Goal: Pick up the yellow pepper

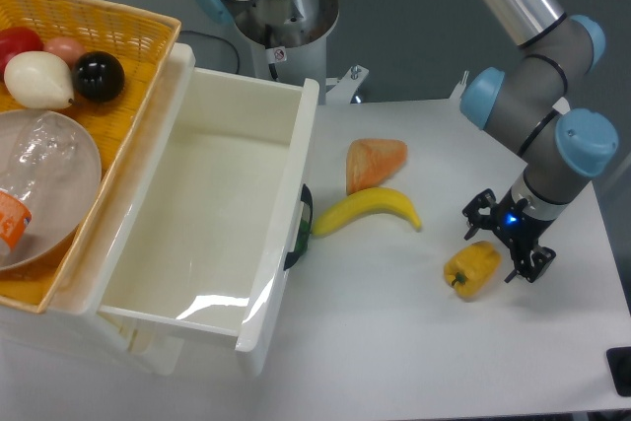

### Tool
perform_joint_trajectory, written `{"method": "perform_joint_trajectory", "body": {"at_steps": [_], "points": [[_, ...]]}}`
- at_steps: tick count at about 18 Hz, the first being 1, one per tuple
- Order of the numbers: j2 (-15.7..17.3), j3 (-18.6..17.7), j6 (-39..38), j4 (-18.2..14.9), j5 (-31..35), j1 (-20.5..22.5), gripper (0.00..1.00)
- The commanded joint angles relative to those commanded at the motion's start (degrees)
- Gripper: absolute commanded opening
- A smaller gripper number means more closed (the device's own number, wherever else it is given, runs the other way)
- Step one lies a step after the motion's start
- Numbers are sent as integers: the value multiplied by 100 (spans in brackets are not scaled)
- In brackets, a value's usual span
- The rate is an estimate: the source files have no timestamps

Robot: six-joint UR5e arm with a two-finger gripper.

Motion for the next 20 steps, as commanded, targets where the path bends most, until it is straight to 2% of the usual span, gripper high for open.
{"method": "perform_joint_trajectory", "body": {"at_steps": [3, 5, 11, 12, 18, 20], "points": [[-53, -35, -79, 9, 0, -26, 100], [-62, -44, -88, 17, 0, -35, 92], [-70, -44, -88, 35, 0, -62, 52], [-70, -35, -88, 35, 0, -62, 48], [17, 26, -149, 26, -9, 0, 37], [131, 17, -149, 9, 9, 0, 37]]}}
